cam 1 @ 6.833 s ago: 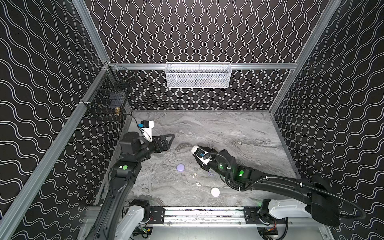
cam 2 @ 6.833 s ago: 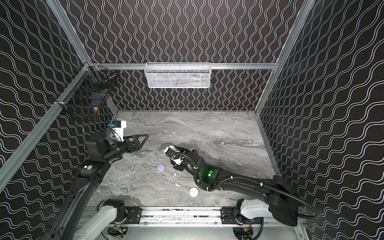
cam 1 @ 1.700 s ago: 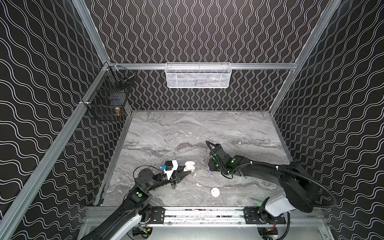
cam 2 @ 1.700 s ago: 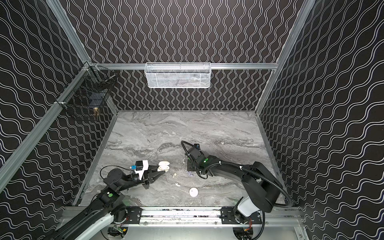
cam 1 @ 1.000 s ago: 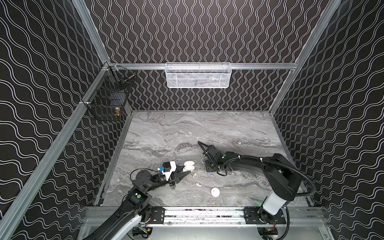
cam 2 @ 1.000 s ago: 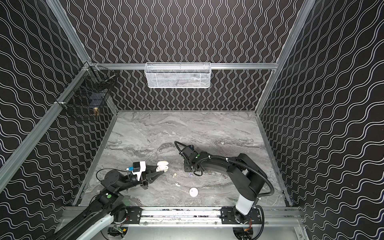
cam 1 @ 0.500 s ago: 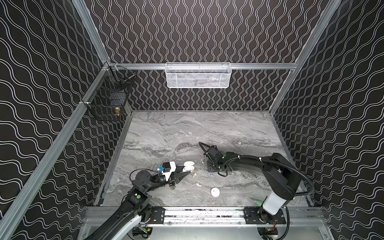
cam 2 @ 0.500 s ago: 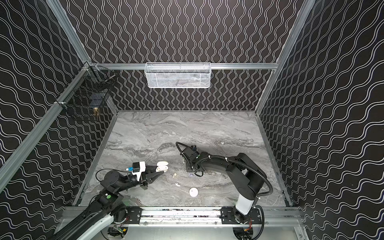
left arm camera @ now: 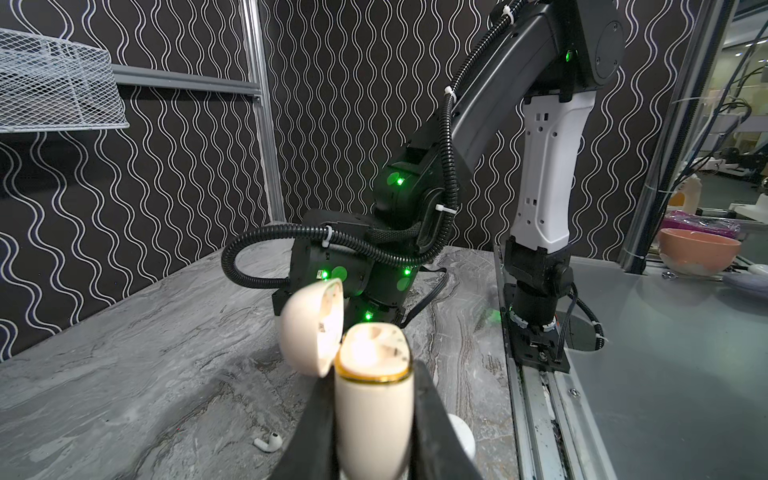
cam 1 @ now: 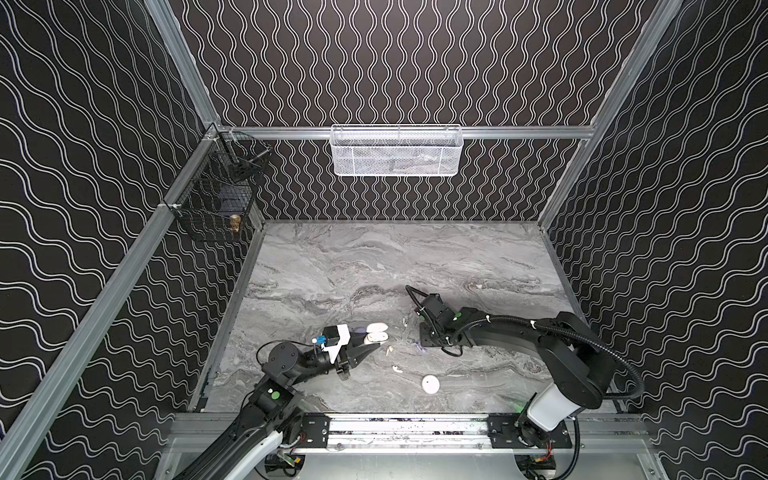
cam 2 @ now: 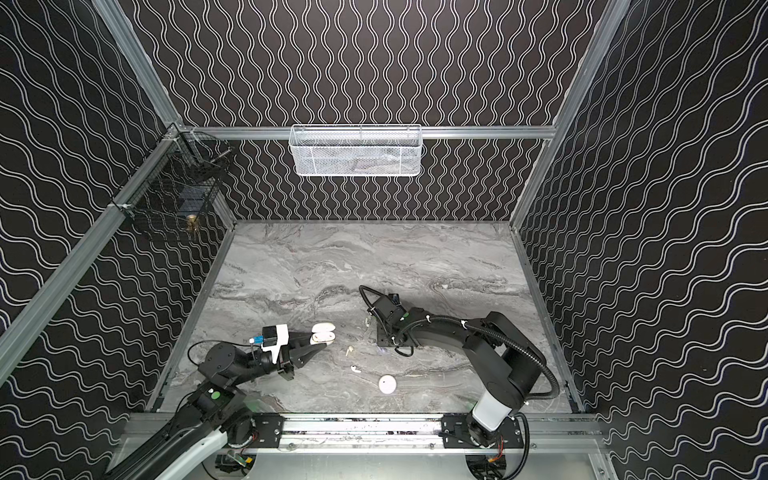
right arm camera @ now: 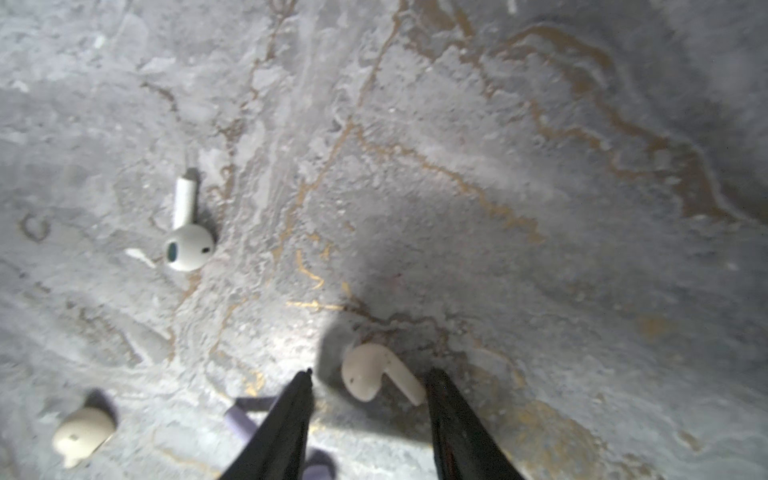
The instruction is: Insert the wireless bluetooth earbuds into the charging case
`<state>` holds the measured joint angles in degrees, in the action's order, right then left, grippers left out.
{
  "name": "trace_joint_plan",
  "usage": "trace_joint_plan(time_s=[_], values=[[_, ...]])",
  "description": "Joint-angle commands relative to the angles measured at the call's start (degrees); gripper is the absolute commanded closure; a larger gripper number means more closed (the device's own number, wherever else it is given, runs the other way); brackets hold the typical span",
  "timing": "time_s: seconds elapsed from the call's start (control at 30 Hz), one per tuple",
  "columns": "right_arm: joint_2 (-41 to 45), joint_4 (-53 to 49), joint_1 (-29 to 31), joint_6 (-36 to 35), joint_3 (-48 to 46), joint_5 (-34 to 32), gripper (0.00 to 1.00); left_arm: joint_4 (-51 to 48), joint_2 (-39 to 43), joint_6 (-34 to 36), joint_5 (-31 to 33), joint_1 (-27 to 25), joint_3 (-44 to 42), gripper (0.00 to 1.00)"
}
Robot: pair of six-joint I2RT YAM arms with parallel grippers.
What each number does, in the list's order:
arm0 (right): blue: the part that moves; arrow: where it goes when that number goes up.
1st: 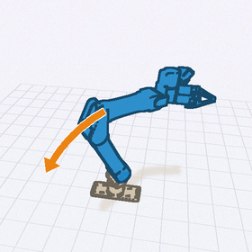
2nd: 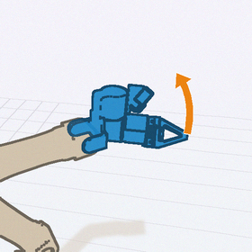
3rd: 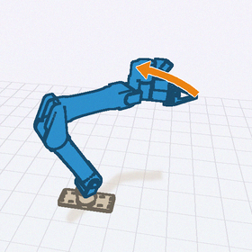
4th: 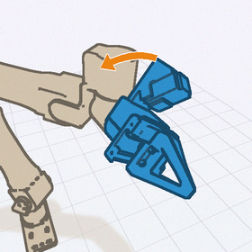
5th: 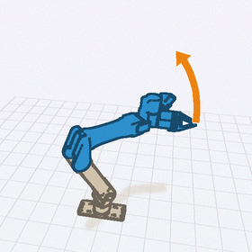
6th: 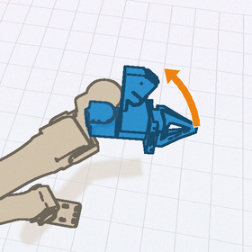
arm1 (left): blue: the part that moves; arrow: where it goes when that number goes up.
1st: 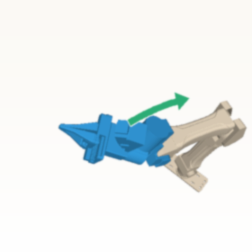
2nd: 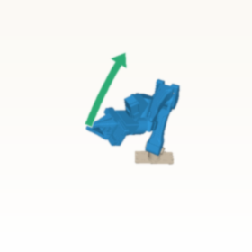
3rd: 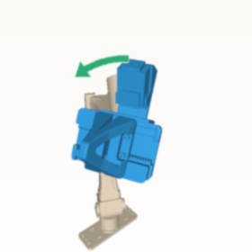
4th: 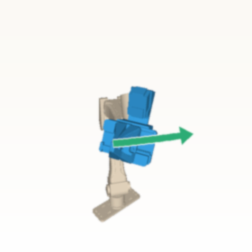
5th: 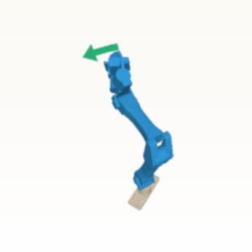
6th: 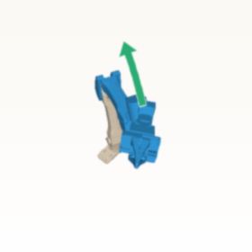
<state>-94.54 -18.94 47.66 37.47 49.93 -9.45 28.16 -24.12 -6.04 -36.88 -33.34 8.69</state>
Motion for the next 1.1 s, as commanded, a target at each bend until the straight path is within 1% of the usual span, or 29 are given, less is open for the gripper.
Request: trace_joint_plan(time_s=[0.0,0.2,0.3,0.4,0.5,0.57,0.63,0.7,0.83,1.07], values=[[0.6,2.5,0.3,0.0,-0.4,2.5,0.52,0.9,-0.1,-0.2,-0.4,0.0,0.5,1.0],[0.7,2.3,0.8,0.7,-0.4,2.5,0.62,0.4,0.3,-0.3,-0.4,0.0,0.6,1.0],[0.8,1.2,1.2,1.2,0.0,0.7,0.66,0.2,0.5,-0.1,-0.1,0.1,0.6,1.0],[0.4,-0.9,1.4,1.7,0.8,-1.5,0.66,0.0,0.7,-0.2,-0.2,0.0,0.7,1.0],[-0.1,-3.5,1.4,2.2,2.0,-4.4,0.6,0.0,0.7,-0.2,-0.3,0.0,0.6,1.0],[-0.5,-3.5,1.4,1.8,2.5,-4.6,0.58,0.0,0.7,-0.2,-0.2,0.0,0.7,1.0],[-1.2,-3.2,1.5,1.5,3.1,-4.0,0.57,-0.1,0.6,-0.2,-0.2,0.0,0.8,1.0],[-2.1,-3.2,1.6,1.5,3.7,-3.6,0.57,-0.1,0.4,-0.1,-0.1,0.0,0.8,1.0],[-3.6,-4.4,2.0,1.5,4.9,-4.9,0.58,-0.4,0.0,0.3,0.2,0.0,1.1,1.0],[-4.7,-5.3,2.3,1.9,5.2,-6.0,0.62,-0.2,-0.4,0.4,0.3,0.0,1.2,1.0]])
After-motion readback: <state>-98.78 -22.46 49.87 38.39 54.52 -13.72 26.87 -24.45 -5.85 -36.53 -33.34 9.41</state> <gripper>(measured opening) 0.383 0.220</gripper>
